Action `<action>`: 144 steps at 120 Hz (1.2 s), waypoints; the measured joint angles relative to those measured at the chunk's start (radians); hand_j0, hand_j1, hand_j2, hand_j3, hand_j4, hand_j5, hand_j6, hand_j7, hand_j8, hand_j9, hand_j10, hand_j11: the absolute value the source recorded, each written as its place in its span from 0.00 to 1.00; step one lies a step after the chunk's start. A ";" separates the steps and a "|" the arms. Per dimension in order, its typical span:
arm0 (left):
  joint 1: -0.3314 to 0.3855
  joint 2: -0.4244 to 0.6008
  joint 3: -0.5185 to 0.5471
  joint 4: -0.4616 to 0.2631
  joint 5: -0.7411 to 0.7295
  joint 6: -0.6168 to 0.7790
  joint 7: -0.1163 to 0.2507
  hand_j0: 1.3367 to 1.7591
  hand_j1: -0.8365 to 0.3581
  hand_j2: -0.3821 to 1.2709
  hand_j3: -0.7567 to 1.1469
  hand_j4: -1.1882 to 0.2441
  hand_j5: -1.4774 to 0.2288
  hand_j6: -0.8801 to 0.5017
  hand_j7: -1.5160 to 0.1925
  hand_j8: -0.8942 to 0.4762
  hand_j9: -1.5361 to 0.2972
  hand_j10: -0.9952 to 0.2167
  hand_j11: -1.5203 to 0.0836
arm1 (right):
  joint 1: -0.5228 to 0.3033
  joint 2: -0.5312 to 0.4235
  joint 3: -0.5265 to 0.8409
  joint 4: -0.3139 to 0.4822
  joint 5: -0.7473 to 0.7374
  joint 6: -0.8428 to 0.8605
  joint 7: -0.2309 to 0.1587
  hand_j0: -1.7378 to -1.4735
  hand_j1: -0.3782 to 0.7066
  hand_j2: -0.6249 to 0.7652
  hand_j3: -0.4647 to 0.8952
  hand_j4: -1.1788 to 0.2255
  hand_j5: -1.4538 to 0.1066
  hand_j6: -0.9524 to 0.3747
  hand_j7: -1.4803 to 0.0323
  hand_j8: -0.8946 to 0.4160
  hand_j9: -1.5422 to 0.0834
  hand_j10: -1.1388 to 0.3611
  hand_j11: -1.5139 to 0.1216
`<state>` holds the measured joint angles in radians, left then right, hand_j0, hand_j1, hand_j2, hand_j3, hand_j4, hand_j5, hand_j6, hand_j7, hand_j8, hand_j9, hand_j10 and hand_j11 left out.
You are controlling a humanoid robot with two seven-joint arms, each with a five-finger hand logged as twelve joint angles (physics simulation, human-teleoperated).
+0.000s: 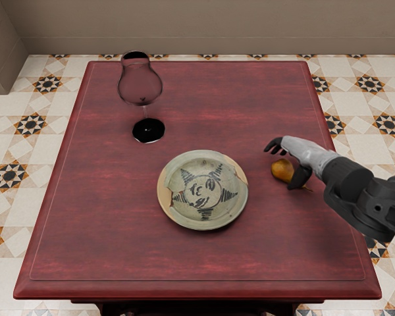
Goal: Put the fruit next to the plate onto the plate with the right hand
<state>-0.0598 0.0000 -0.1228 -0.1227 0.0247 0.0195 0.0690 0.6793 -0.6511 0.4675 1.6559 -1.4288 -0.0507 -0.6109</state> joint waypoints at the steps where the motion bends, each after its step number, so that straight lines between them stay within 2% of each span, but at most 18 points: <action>1: 0.000 0.000 0.000 0.000 0.000 0.000 0.000 0.76 0.97 0.23 0.40 0.81 0.85 0.62 0.87 0.64 0.82 0.80 0.93 | 0.000 0.000 0.000 0.000 0.000 0.000 0.000 0.30 0.40 0.40 0.34 0.60 0.65 0.46 0.69 0.42 0.68 0.53 0.66; 35: 0.000 0.000 0.000 0.000 0.000 0.000 0.000 0.76 0.97 0.23 0.40 0.82 0.85 0.62 0.87 0.64 0.82 0.80 0.93 | -0.004 0.004 -0.008 -0.010 -0.004 -0.011 0.000 0.30 0.42 0.40 0.34 0.58 0.63 0.44 0.67 0.40 0.66 0.52 0.64; 65: 0.000 0.000 0.000 0.000 0.000 0.000 0.000 0.76 0.97 0.23 0.40 0.82 0.85 0.62 0.87 0.64 0.82 0.80 0.93 | -0.013 0.011 -0.012 -0.011 -0.011 -0.024 0.000 0.30 0.54 0.39 0.34 0.50 0.54 0.37 0.57 0.34 0.57 0.44 0.55; 83: 0.000 0.000 0.000 0.000 0.000 0.000 0.000 0.76 0.97 0.23 0.40 0.82 0.85 0.62 0.87 0.64 0.82 0.80 0.93 | -0.022 0.013 -0.012 -0.011 -0.026 -0.034 -0.001 0.31 0.62 0.46 0.34 0.47 0.51 0.39 0.54 0.36 0.54 0.41 0.52; 103: 0.000 0.000 0.000 0.000 0.000 0.000 0.000 0.76 0.97 0.23 0.40 0.82 0.85 0.62 0.87 0.64 0.82 0.80 0.93 | -0.026 0.016 -0.011 -0.015 -0.029 -0.040 0.000 0.31 0.73 0.66 0.34 0.41 0.44 0.43 0.47 0.39 0.47 0.37 0.45; 110: 0.000 0.000 0.000 0.000 0.000 0.000 0.000 0.76 0.97 0.23 0.40 0.82 0.85 0.62 0.87 0.64 0.82 0.80 0.93 | -0.026 0.018 -0.010 -0.019 -0.030 -0.041 0.000 0.32 0.72 0.70 0.34 0.38 0.41 0.41 0.44 0.38 0.44 0.35 0.42; 126: 0.000 0.000 0.000 0.000 0.000 0.000 0.000 0.76 0.97 0.23 0.40 0.82 0.85 0.62 0.87 0.64 0.82 0.80 0.93 | -0.026 0.019 -0.004 -0.025 -0.030 -0.041 0.000 0.32 0.66 0.76 0.34 0.33 0.35 0.33 0.37 0.31 0.38 0.28 0.36; 133: 0.000 0.000 0.000 0.000 0.000 0.000 0.000 0.76 0.97 0.23 0.40 0.81 0.85 0.62 0.87 0.64 0.82 0.80 0.93 | -0.024 0.020 -0.002 -0.027 -0.029 -0.041 0.000 0.32 0.63 0.81 0.34 0.32 0.33 0.29 0.35 0.27 0.36 0.24 0.34; 144: 0.000 0.000 0.000 0.000 0.000 0.000 0.000 0.76 0.97 0.23 0.40 0.81 0.85 0.62 0.87 0.64 0.82 0.80 0.93 | -0.016 0.030 -0.001 -0.029 -0.027 -0.036 -0.001 0.32 0.60 0.80 0.34 0.30 0.30 0.26 0.33 0.25 0.34 0.24 0.32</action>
<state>-0.0598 0.0000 -0.1228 -0.1227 0.0247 0.0195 0.0690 0.6632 -0.6210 0.4667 1.6267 -1.4554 -0.0865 -0.6121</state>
